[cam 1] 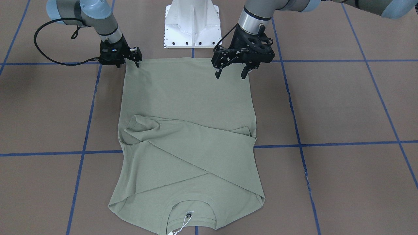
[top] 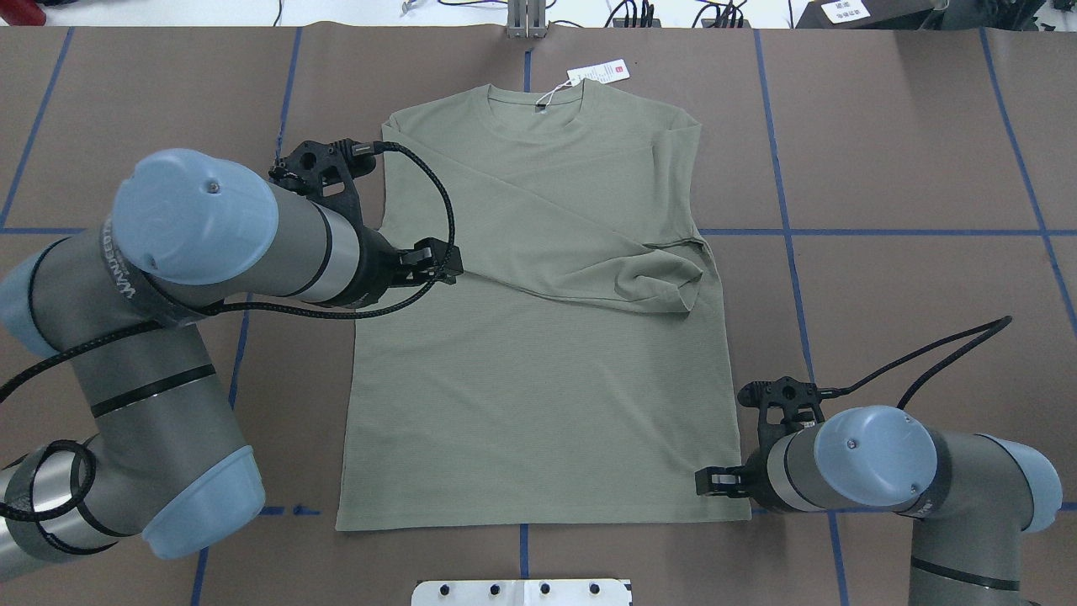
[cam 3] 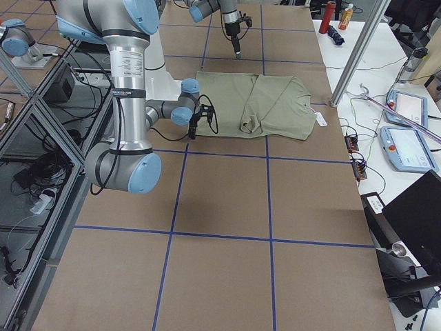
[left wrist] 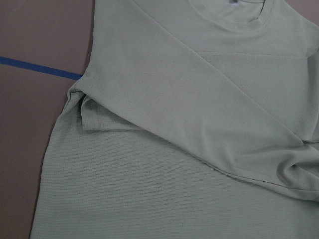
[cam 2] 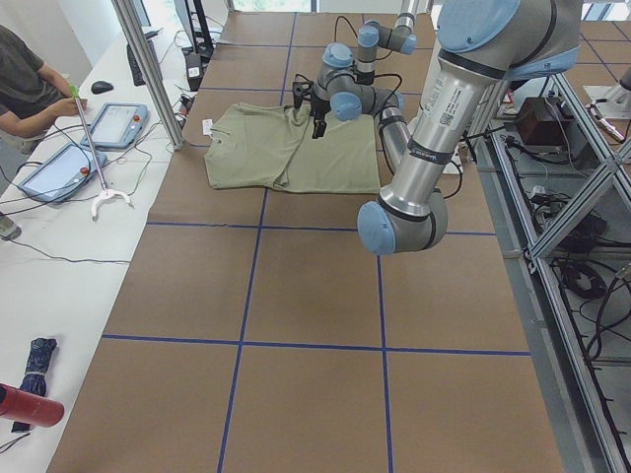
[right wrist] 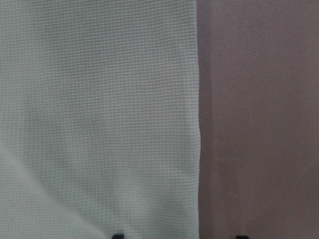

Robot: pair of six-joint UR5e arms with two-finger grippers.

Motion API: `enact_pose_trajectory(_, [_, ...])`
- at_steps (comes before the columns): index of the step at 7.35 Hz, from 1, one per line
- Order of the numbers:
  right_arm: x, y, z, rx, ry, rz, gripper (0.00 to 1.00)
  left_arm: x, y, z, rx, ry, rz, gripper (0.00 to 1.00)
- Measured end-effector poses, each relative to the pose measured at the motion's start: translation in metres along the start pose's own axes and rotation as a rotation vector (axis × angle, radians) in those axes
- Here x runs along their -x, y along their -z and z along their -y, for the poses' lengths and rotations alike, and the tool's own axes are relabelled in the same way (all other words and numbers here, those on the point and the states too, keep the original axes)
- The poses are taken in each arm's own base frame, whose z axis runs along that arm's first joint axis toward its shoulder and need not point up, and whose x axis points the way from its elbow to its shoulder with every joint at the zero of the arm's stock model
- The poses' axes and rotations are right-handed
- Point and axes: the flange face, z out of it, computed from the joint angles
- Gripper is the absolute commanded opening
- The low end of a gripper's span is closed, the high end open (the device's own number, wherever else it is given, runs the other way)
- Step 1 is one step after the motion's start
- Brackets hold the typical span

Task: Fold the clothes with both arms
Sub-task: 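Move both grippers to the hem corners nearest the robot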

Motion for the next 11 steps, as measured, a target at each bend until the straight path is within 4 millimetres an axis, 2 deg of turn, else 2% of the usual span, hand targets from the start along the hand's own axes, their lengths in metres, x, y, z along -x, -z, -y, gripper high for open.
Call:
enact_pose_trajectory(1, [0.001, 0.001, -0.002, 0.005, -0.006, 0.003, 0.24, 0.0, 0.0, 0.0, 0.0, 0.0, 0.0, 1.0])
enact_pose_trajectory(2, [0.002, 0.002, -0.003, 0.01, -0.009, 0.006, 0.14, 0.0, 0.0, 0.0, 0.0, 0.0, -0.001, 1.0])
enact_pose_trajectory(4, [0.004, 0.005, -0.004, 0.016, -0.008, 0.015, 0.0, 0.0, 0.0, 0.0, 0.0, 0.001, -0.001, 1.0])
enact_pose_trajectory(7, [0.008, 0.018, -0.007, 0.013, -0.043, 0.04, 0.0, 0.002, -0.002, 0.0, 0.0, 0.005, 0.006, 1.0])
enact_pose_trajectory(8, [0.012, 0.028, -0.008, 0.009, -0.058, 0.06, 0.0, 0.013, -0.008, -0.002, 0.007, 0.019, 0.026, 1.0])
enact_pose_trajectory(9, [0.016, 0.036, -0.008, 0.004, -0.062, 0.077, 0.0, 0.027, -0.018, -0.013, 0.026, 0.052, 0.053, 1.0])
enact_pose_trajectory(11, [0.022, 0.042, -0.008, -0.003, -0.062, 0.1, 0.0, 0.048, -0.048, -0.064, 0.092, 0.133, 0.117, 0.99])
